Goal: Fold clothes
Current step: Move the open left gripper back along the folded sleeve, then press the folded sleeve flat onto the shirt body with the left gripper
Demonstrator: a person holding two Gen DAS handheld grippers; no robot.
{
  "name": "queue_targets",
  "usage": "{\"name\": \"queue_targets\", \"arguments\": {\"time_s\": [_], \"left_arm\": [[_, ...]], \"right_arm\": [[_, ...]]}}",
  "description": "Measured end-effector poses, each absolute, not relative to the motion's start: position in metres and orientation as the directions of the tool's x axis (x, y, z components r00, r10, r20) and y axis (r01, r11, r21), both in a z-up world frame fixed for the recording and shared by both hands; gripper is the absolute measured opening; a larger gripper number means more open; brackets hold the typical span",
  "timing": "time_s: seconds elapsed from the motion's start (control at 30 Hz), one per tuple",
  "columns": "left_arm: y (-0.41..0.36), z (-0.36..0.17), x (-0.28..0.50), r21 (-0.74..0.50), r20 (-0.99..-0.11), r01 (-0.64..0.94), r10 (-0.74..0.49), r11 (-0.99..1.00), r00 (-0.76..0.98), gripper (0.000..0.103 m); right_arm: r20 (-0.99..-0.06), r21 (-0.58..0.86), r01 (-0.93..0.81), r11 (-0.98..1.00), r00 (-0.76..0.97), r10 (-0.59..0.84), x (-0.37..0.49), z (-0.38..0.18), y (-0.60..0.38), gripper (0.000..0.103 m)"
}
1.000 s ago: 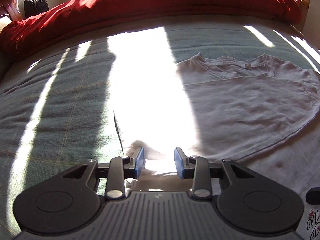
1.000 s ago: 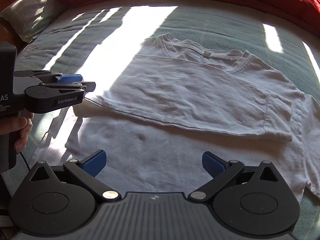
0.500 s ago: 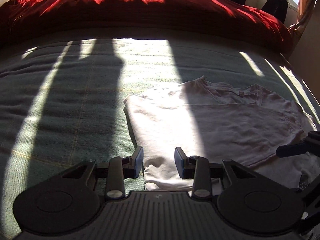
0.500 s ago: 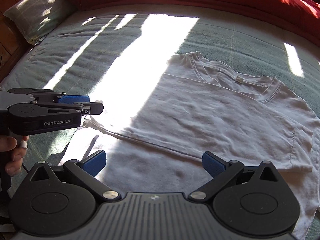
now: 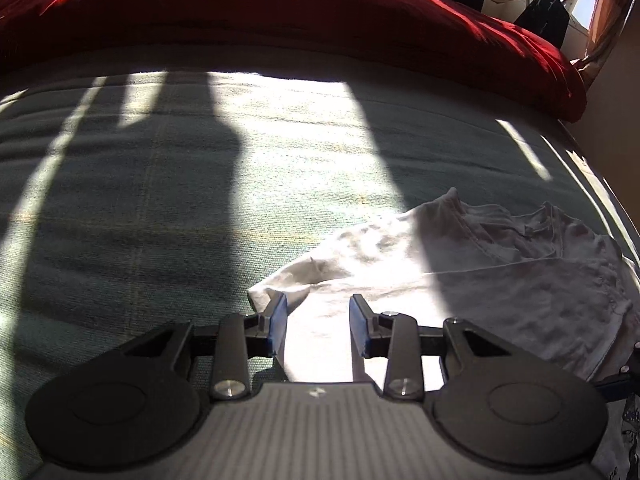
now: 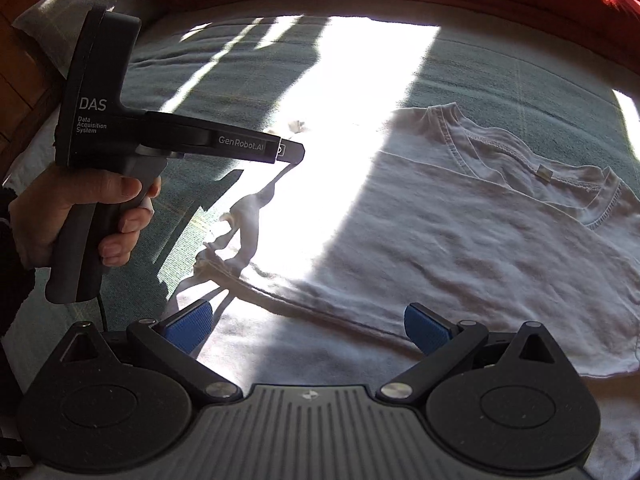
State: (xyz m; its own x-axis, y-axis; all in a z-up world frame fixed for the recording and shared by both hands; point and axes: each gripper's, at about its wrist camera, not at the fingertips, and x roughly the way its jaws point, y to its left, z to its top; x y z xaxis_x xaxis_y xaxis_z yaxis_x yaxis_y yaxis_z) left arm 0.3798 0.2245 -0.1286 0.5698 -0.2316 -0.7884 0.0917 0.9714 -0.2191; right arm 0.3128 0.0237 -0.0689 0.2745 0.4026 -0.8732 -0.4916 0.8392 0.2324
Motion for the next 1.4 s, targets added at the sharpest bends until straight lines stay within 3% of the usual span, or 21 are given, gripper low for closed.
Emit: {"name": "queue_targets", "arguments": {"time_s": [0.13,0.37,0.63,0.83,0.93,1.07,1.4], "left_arm": [[0.231,-0.114,0.383,-0.208,-0.782,0.050,-0.197,0.977,0.592,0.034],[0.222,-0.090,0.353,-0.291,-0.768,0.115,-0.304,0.950,0.564,0.034],[0.209,-0.115,0.320,-0.307,-0.845,0.094,-0.317,0.947,0.431,0.037],[0.194,-0.101,0.310,-0.256,-0.839,0.136,-0.290,0.957,0.460,0.039],[0.179,-0.092,0.305,-0.232,-0.826,0.194,-0.299,0.953,0.479,0.046],[0.164,-0.111,0.296,-0.228,-0.871,0.192,-0.288,0.955,0.397,0.046],[0.137,-0.093,0.288,-0.157,-0.862,0.220,-0.243,0.963,0.444,0.046]], "right_arm": [[-0.871,0.233,-0.499,0.835,0.274,0.407,0.318,-0.072,0.026,0.103],[-0.866,0.228,-0.518,0.824,0.278,0.414,0.329,-0.079,0.031,0.103],[-0.891,0.213,-0.447,0.869,0.276,0.361,0.332,-0.093,0.006,0.103],[-0.890,0.201,-0.407,0.891,0.305,0.340,0.319,-0.089,-0.018,0.103],[-0.881,0.198,-0.382,0.903,0.335,0.335,0.314,-0.083,-0.031,0.103],[-0.874,0.187,-0.344,0.920,0.369,0.316,0.307,-0.078,-0.051,0.103],[-0.860,0.162,-0.238,0.958,0.441,0.256,0.291,-0.073,-0.108,0.103]]}}
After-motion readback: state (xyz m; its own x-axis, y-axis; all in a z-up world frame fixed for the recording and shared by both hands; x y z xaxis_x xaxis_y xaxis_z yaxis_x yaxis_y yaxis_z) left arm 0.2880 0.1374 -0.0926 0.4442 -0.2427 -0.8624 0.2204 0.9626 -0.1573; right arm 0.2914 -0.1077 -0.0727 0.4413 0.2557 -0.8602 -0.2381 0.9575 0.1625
